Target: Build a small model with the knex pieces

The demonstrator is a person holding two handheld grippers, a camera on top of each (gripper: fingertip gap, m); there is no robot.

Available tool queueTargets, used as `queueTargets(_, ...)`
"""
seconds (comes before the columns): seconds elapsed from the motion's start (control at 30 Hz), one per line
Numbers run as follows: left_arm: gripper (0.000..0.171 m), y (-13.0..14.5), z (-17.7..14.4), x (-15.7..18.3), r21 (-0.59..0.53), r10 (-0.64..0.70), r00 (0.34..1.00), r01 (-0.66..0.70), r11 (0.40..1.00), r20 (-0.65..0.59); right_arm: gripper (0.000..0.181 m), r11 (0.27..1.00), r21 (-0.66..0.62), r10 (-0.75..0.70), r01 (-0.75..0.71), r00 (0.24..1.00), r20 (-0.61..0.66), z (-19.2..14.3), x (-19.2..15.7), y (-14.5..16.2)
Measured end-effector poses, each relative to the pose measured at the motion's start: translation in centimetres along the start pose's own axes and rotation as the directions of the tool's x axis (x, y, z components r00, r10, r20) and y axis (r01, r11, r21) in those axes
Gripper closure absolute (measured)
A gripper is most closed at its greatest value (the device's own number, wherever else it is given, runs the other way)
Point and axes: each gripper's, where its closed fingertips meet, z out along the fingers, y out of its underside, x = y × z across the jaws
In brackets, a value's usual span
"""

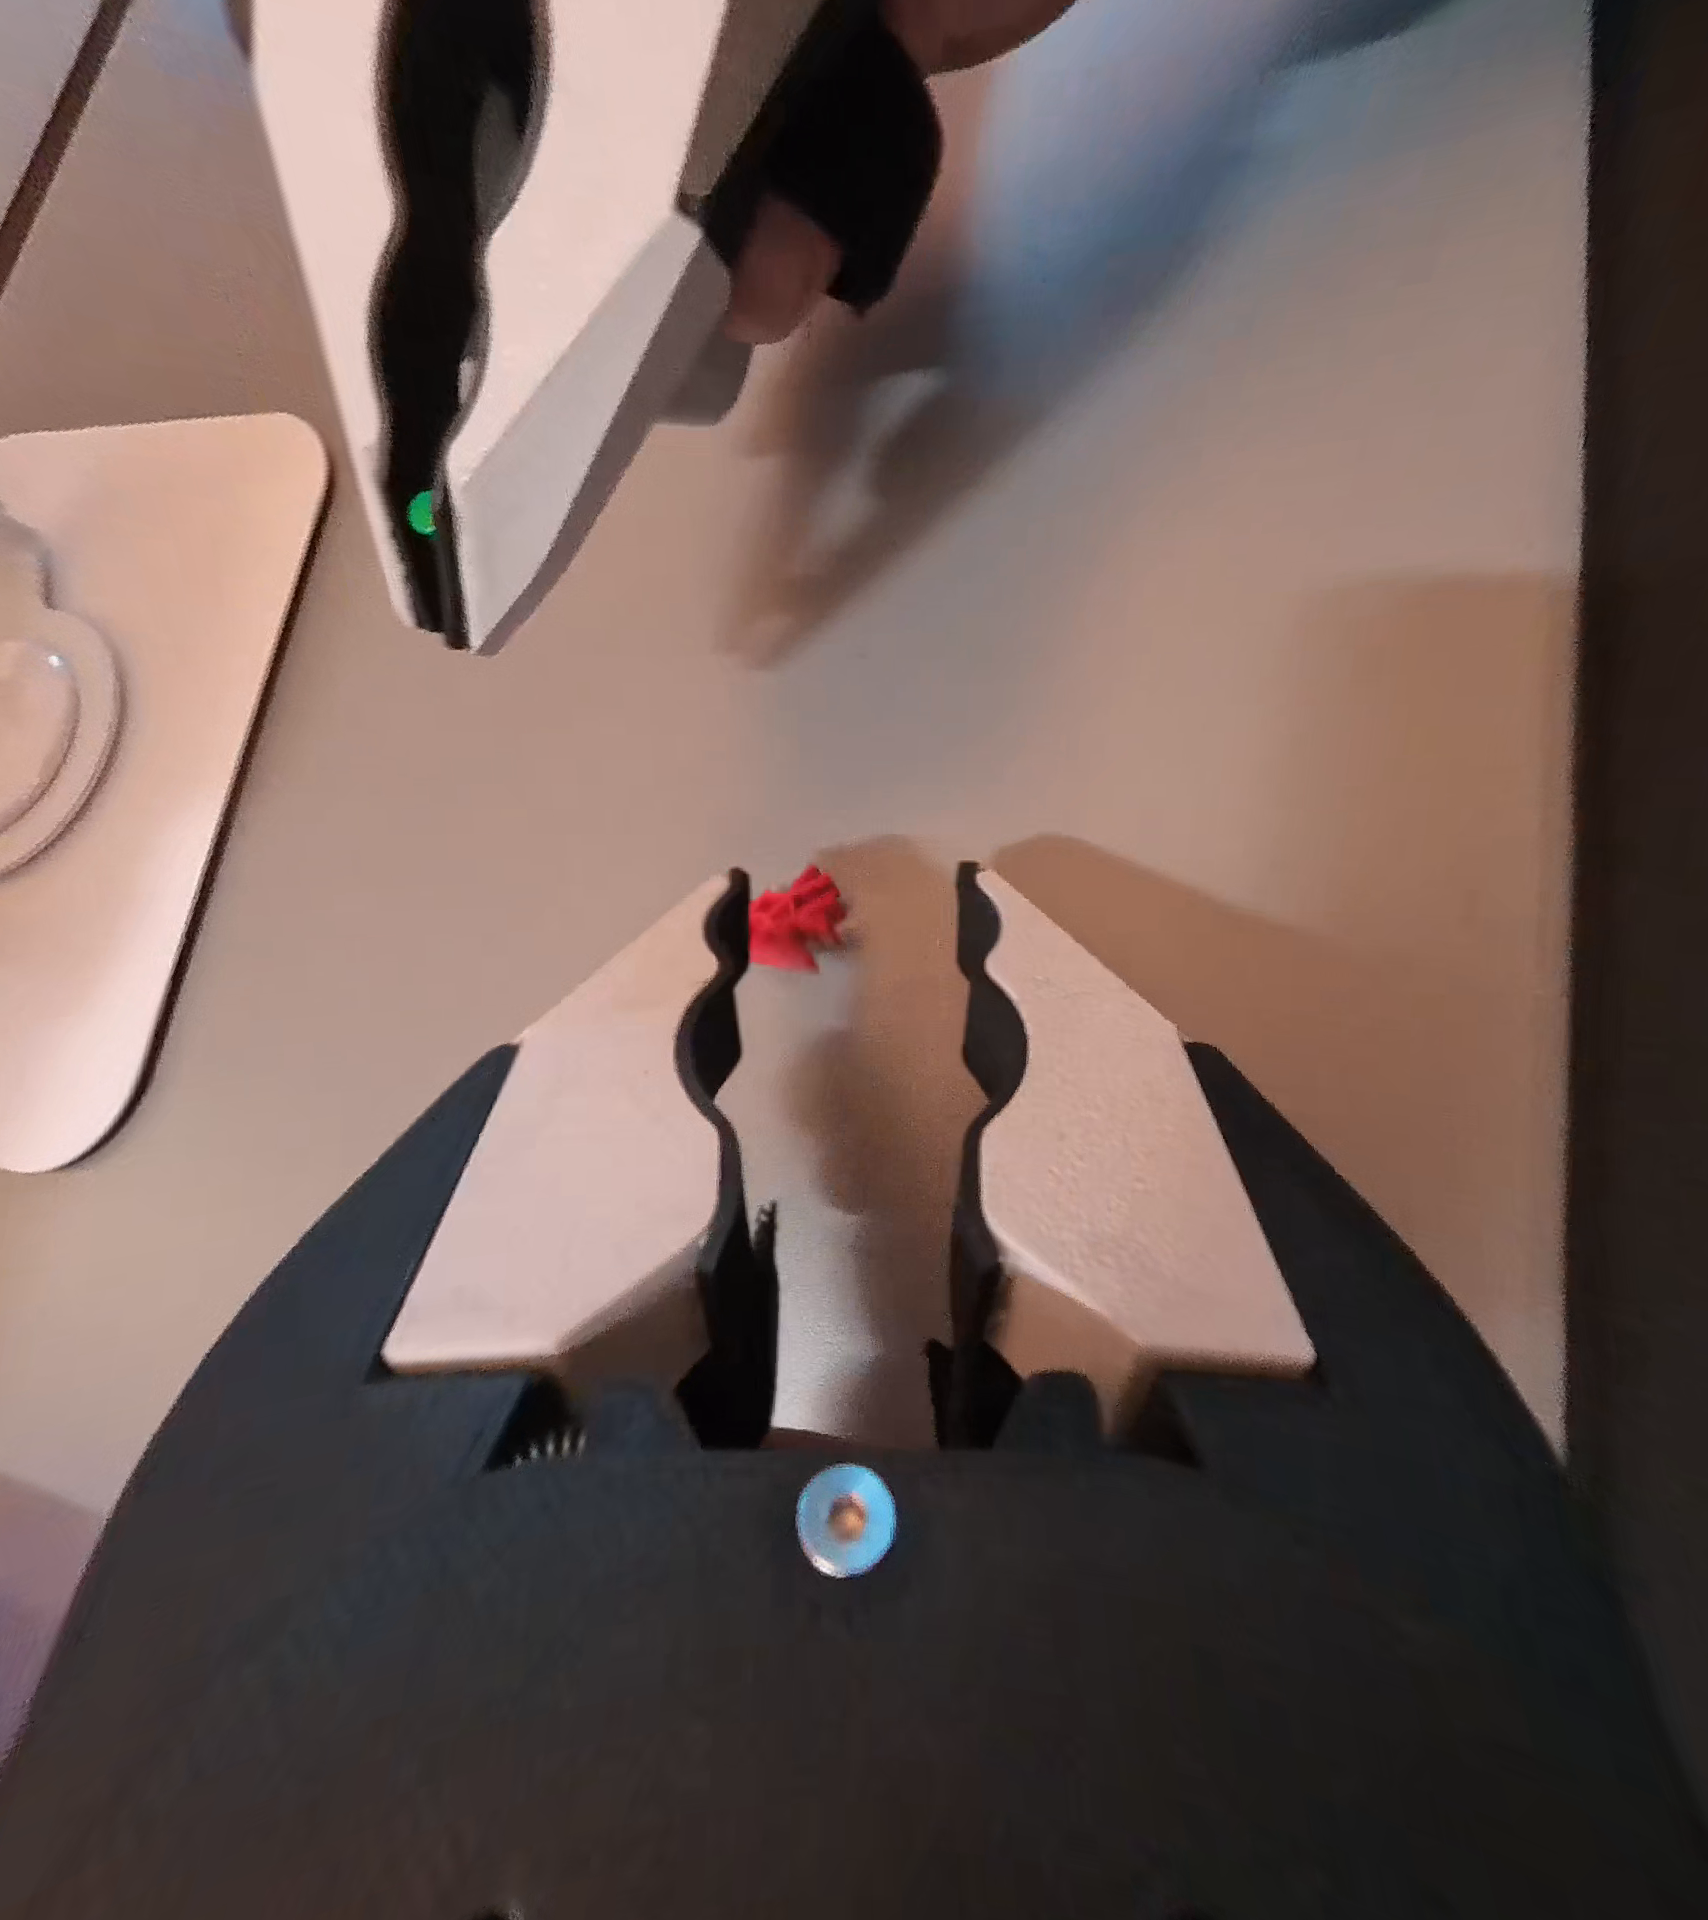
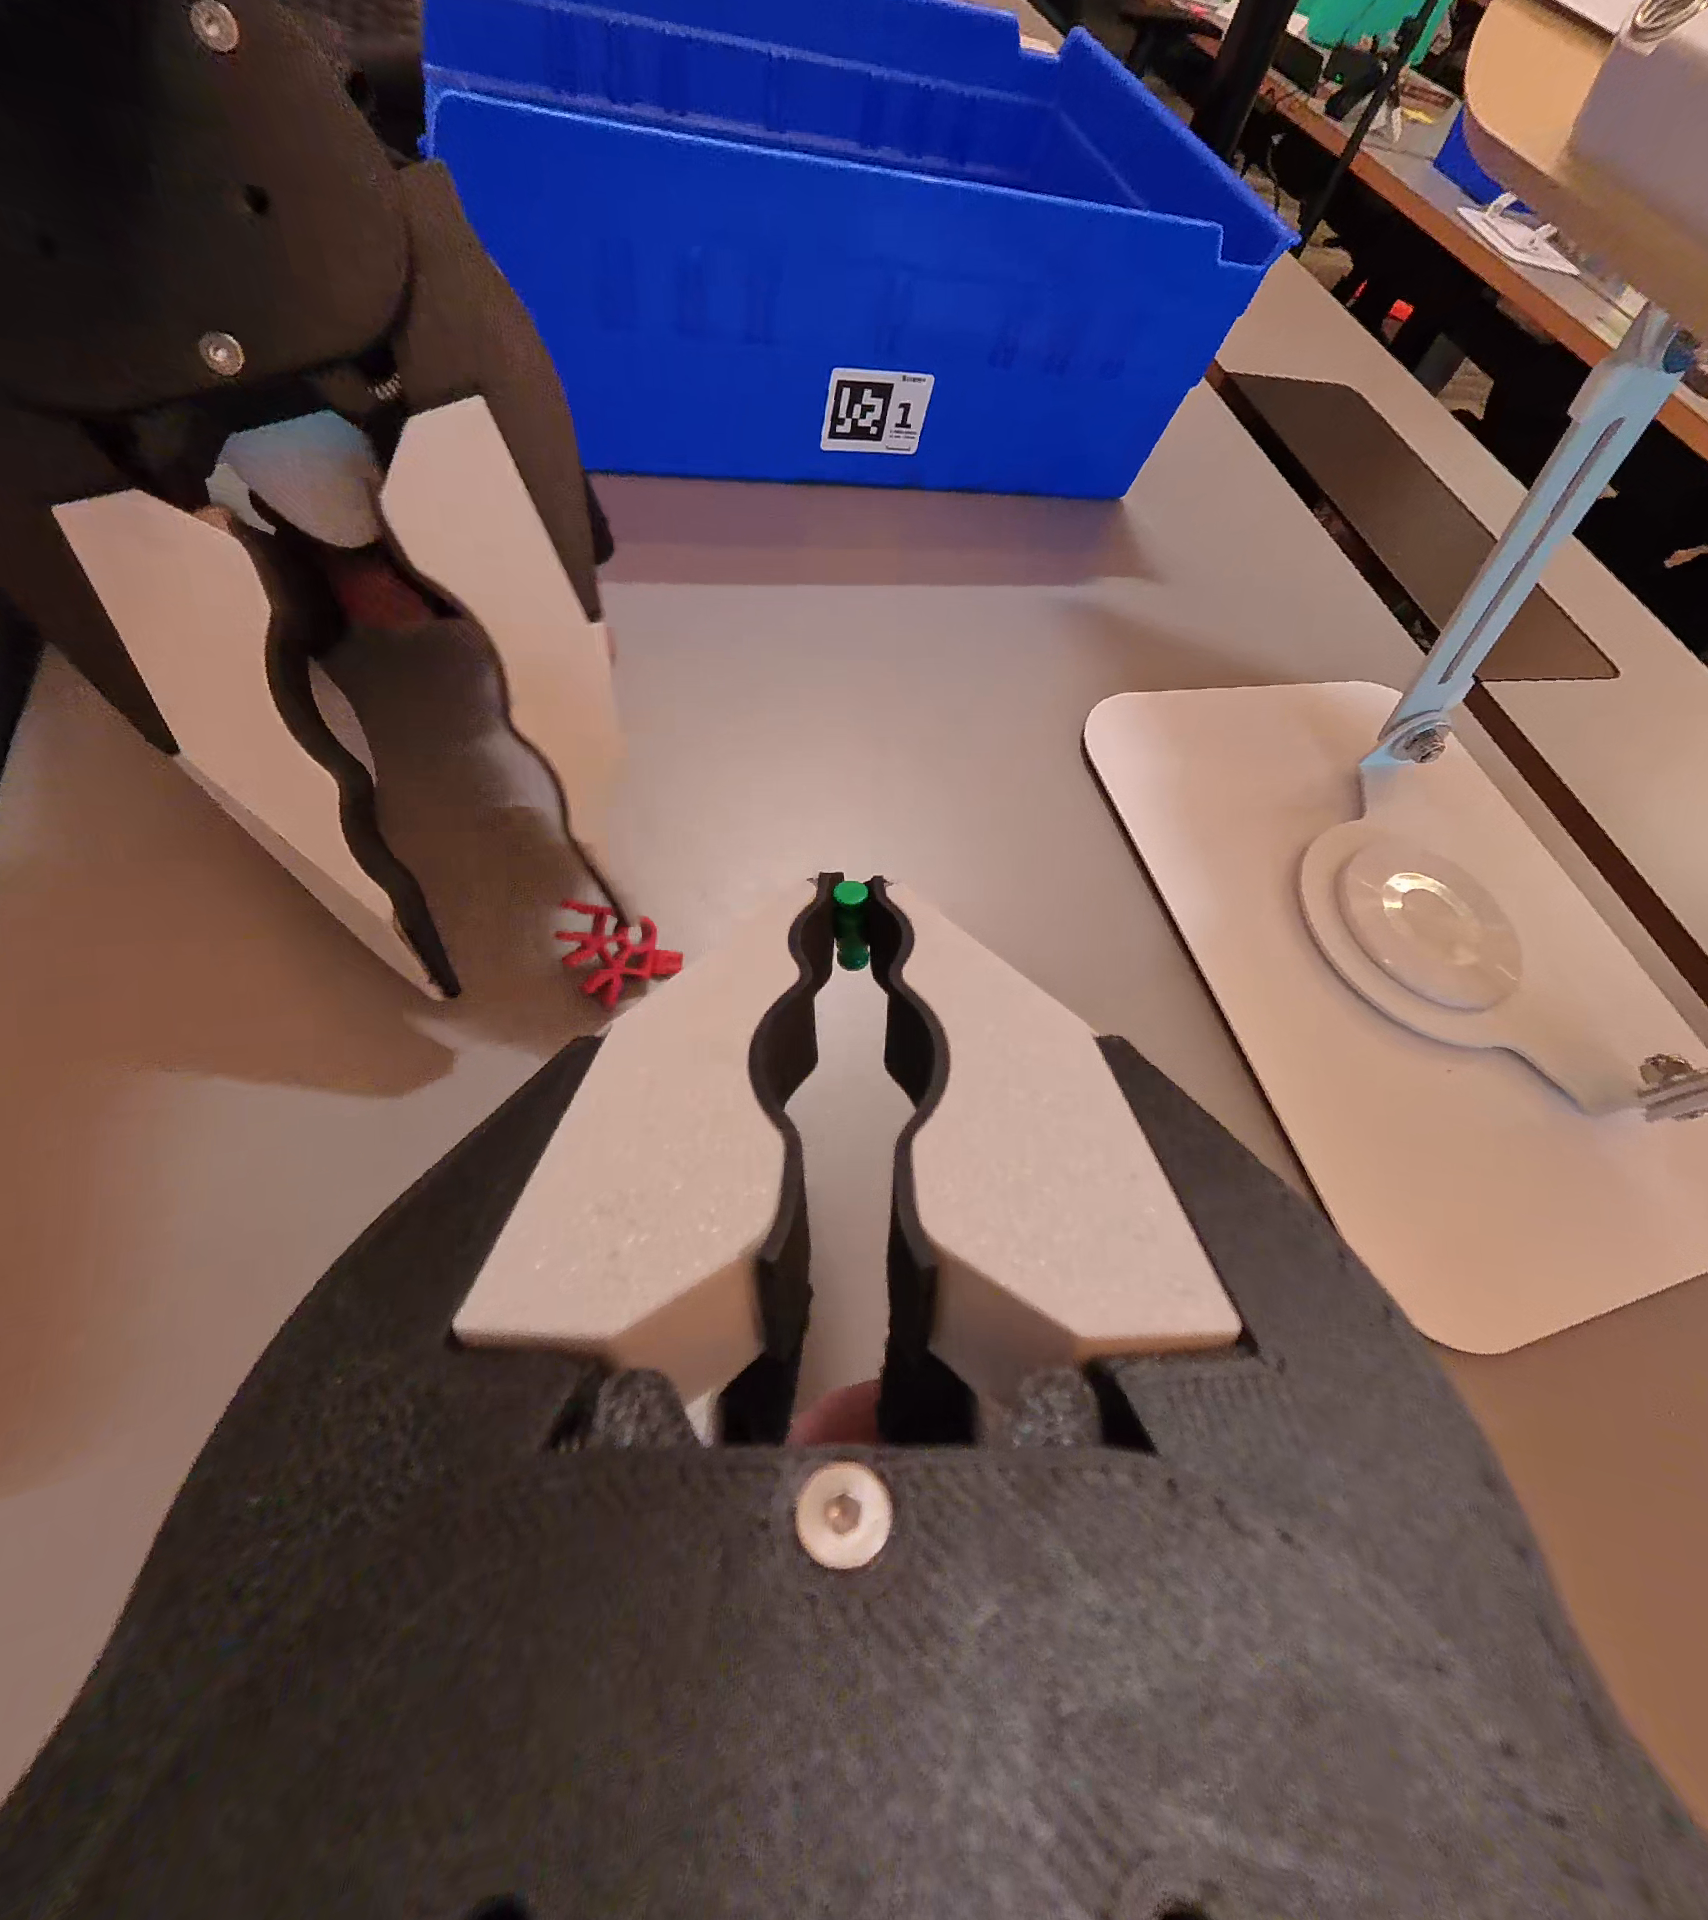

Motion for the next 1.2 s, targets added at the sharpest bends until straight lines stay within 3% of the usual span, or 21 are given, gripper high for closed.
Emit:
queueTargets(0.23, 0.136, 1.3, 0.5, 1.1, -0.08, -0.028, 0.998, 0.024, 0.996, -0.051, 0.178, 1.0, -0.005, 0.004, -0.004, 1.0, 0.01, 0.1, -0.1, 0.2)
queueTargets(0.33, 0.137, 1.4, -0.3, 3.5, -0.08, -0.042, 0.982, 0.028, 0.996, -0.184, 0.178, 1.0, -0.017, 0.004, -0.004, 1.0, 0.024, 0.3, -0.4, 0.5)
queueTargets(0.47, 0.129, 0.3, -1.2, 0.1, -0.004, -0.085, 0.995, 0.085, 0.996, -0.045, 0.178, 0.999, -0.053, 0.007, -0.004, 0.999, 0.048, 0.7, -0.9, 1.2)
queueTargets(0.53, 0.122, 1.1, -0.9, -0.9, -0.036, -0.109, 0.994, 0.109, 0.993, -0.008, 0.178, 0.996, -0.088, 0.008, -0.003, 0.998, 0.059, 1.0, -1.1, 1.8)
queueTargets(0.6, 0.123, 2.3, -0.1, 0.0, -0.097, -0.11, 0.993, 0.105, 0.99, -0.047, 0.179, 0.993, -0.116, -0.002, 0.011, 0.997, 0.074, 1.3, -1.5, 2.4)
queueTargets(0.67, 0.136, 2.0, 0.1, 1.3, -0.082, -0.114, 0.988, 0.106, 0.991, -0.108, 0.179, 0.991, -0.133, -0.006, 0.019, 0.995, 0.1, 1.7, -2.2, 2.8)
queueTargets(0.77, 0.147, 1.6, 0.3, 1.2, -0.075, -0.051, 0.997, 0.046, 0.996, -0.056, 0.179, 0.984, -0.171, -0.027, 0.05, 0.99, 0.137, 2.4, -3.4, 3.6)
queueTargets(0.83, 0.146, 1.3, 0.4, 0.9, -0.072, -0.01, 1.0, 0.009, 0.997, -0.01, 0.178, 0.977, -0.192, -0.067, 0.097, 0.985, 0.157, 2.5, -3.9, 4.0)
queueTargets(1.03, 0.151, -2.3, -0.5, 2.9, 0.102, 0.094, 0.995, -0.089, 0.991, -0.044, 0.178, 0.978, -0.172, -0.068, 0.118, 0.959, 0.274, 1.5, -5.8, 3.5)
queueTargets(1.2, 0.15, -1.0, 0.8, 3.9, 0.023, 0.175, 0.984, -0.174, 0.984, -0.035, 0.178, 0.968, -0.213, -0.045, 0.132, 0.928, 0.369, 1.4, -7.4, 4.6)
